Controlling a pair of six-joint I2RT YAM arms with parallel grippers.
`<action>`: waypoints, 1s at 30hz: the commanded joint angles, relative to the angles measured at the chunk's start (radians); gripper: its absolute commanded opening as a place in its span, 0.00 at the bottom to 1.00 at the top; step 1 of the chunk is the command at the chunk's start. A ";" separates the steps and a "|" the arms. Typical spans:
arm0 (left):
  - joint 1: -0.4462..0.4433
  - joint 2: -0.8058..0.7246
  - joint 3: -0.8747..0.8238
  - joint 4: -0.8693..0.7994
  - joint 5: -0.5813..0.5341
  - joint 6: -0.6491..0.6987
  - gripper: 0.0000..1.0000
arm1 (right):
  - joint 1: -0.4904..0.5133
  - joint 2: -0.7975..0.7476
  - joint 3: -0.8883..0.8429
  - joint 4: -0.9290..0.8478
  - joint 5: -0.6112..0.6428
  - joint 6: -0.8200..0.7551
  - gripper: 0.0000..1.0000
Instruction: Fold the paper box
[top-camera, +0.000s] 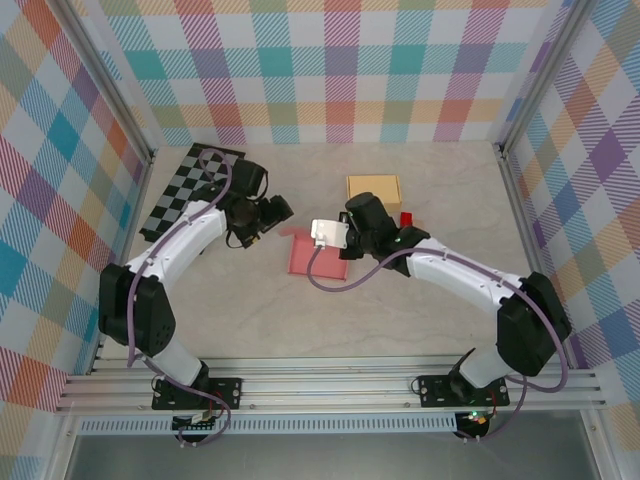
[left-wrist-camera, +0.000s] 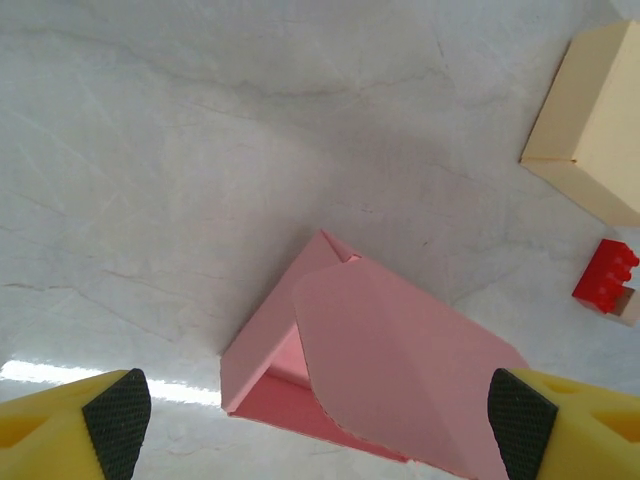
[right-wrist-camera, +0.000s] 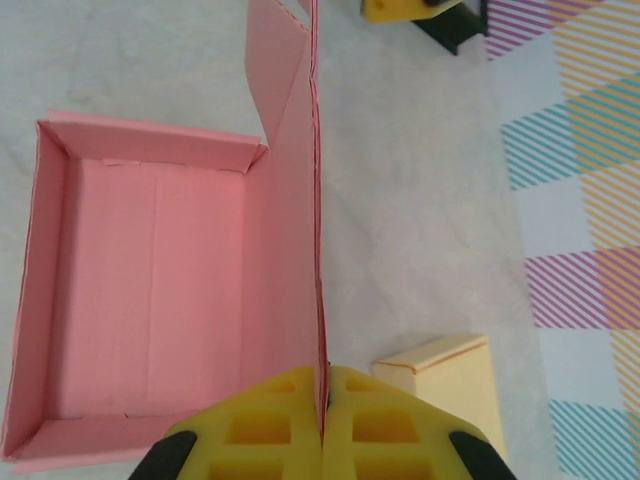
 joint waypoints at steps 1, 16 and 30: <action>-0.011 0.048 0.047 0.035 0.044 -0.022 0.89 | 0.015 -0.041 -0.042 0.131 0.041 0.040 0.00; -0.087 0.214 0.156 0.049 0.131 -0.030 0.87 | 0.016 0.000 -0.058 0.128 0.045 0.084 0.00; -0.172 0.154 0.029 0.145 0.124 -0.123 0.81 | 0.048 0.012 -0.092 0.139 0.059 0.139 0.00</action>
